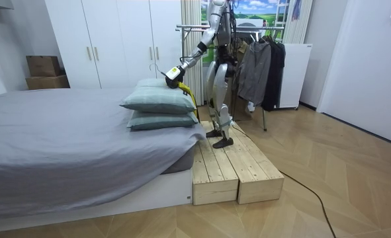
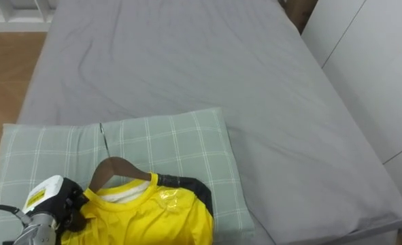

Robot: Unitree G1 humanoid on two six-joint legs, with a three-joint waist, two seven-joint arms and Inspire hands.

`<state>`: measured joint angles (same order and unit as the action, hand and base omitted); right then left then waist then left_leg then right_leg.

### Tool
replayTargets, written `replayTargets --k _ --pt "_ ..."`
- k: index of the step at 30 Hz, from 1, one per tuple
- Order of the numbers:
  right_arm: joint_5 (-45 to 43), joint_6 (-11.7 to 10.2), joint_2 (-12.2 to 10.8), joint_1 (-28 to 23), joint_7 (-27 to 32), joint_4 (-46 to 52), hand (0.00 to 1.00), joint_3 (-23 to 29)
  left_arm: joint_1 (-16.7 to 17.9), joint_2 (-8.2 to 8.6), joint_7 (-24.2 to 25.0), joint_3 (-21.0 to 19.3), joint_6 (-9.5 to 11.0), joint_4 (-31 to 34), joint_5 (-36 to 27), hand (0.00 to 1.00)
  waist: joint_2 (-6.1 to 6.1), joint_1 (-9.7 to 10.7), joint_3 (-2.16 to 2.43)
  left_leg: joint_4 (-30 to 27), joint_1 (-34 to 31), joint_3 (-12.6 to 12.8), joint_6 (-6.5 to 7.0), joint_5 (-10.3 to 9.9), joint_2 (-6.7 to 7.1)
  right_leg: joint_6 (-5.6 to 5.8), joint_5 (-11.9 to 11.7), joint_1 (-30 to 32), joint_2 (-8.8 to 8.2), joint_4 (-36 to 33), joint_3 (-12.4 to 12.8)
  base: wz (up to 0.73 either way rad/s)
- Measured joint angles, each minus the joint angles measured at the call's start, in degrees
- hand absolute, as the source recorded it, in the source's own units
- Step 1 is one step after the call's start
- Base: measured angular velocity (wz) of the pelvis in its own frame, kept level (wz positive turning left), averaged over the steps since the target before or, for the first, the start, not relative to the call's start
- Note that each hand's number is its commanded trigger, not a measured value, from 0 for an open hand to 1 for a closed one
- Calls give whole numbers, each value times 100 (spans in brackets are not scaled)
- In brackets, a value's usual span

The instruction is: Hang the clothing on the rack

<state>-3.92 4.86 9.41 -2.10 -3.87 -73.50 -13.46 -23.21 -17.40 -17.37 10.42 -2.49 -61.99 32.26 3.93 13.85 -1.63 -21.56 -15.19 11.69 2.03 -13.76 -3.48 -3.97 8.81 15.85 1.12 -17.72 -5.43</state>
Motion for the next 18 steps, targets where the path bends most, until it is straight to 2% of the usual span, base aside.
replayTargets --k 6,17,18 --pt "3 -28 1 0 -3 -2 0 -2 28 2 -3 55 7 0 -1 100 -53 0 -39 72 102 57 1 1 11 8 5 -44 0 -5 58 -4" --pt "-101 -123 13 -3 -12 -10 0 6 103 39 -78 43 19 95 -10 100 -79 -9 -35 184 273 74 -1 6 27 19 13 -161 0 24 70 0" --pt "-103 -145 18 -5 -15 -17 0 10 136 53 -84 50 19 170 -14 100 -101 -5 -20 201 306 71 -1 6 27 20 14 -209 1 52 63 0"
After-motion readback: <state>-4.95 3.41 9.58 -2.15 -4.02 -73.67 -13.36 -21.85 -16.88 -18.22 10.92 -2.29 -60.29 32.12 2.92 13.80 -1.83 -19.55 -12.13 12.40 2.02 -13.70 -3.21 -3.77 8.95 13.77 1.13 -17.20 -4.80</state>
